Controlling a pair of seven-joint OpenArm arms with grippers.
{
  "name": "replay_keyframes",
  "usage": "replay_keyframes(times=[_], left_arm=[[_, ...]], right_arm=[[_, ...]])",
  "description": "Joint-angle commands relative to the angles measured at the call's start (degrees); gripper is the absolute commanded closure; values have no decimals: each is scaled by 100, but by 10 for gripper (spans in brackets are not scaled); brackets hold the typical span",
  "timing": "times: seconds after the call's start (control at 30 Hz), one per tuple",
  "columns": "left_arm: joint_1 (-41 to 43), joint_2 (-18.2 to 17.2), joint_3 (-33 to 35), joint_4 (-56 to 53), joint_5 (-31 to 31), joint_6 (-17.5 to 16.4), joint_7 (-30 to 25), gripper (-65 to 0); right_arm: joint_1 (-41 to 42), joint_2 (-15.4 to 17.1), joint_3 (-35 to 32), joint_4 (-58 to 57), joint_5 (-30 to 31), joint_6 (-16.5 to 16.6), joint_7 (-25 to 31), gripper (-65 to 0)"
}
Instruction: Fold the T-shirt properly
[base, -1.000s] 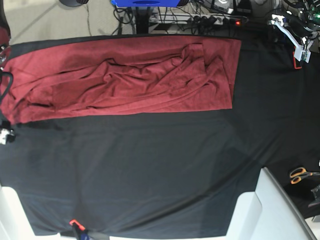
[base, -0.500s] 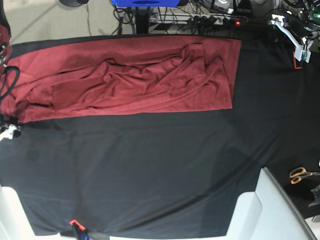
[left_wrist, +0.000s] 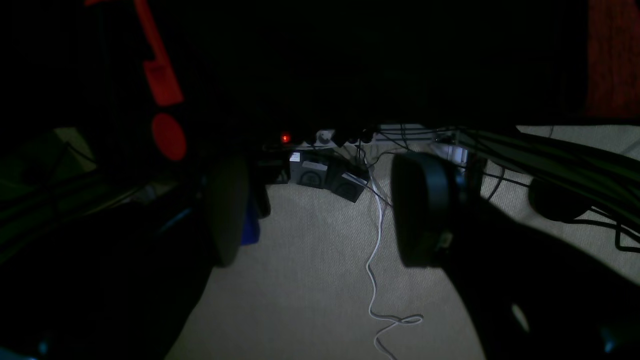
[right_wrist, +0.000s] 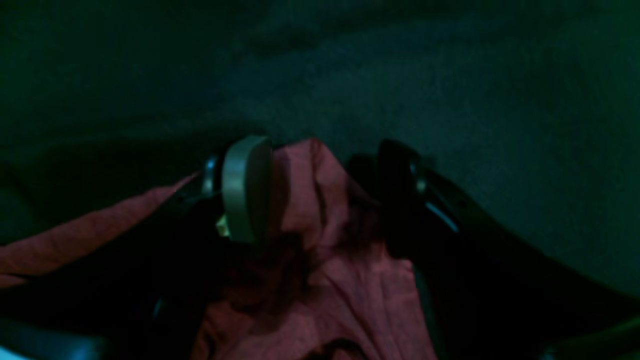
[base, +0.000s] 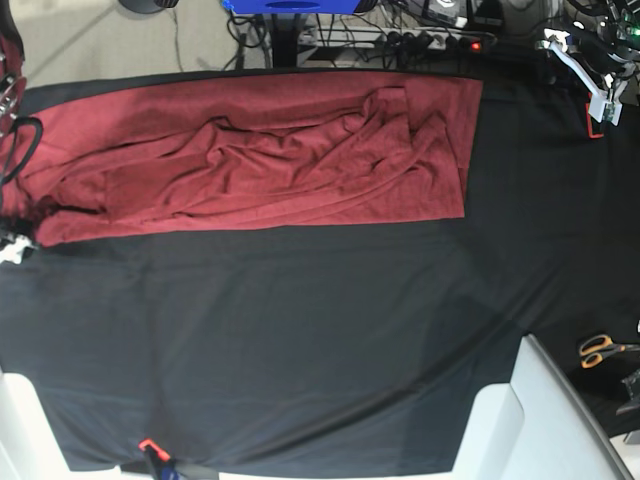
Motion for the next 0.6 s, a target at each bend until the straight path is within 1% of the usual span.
replay_keyframes(times=[0.0,0.1,0.13,0.17,0.3,0.57], left_arm=[[45,-86,-54,88,-22,-6,-66,-431],[45,-86,-45,88,-22,-6,-66,-431],[45,-86,-45,88,-22,-6,-66,-431],[45,-86,-54,88,-22,-6,-66,-431],[45,-86,-63,88,-22,-6,-66,-431],[45,-86,-54,88,-22,-6,-66,-431]], right_arm=[[125,151,7,92,36,20,120,-239],[125,151,7,92,36,20,111,-92],[125,151,7,92,36,11,111,-51],[125,151,7,92,36,11,111,-24],[125,151,7,92,36,11,111,-9],[134,151,51,136,62,-24,137,-8]])
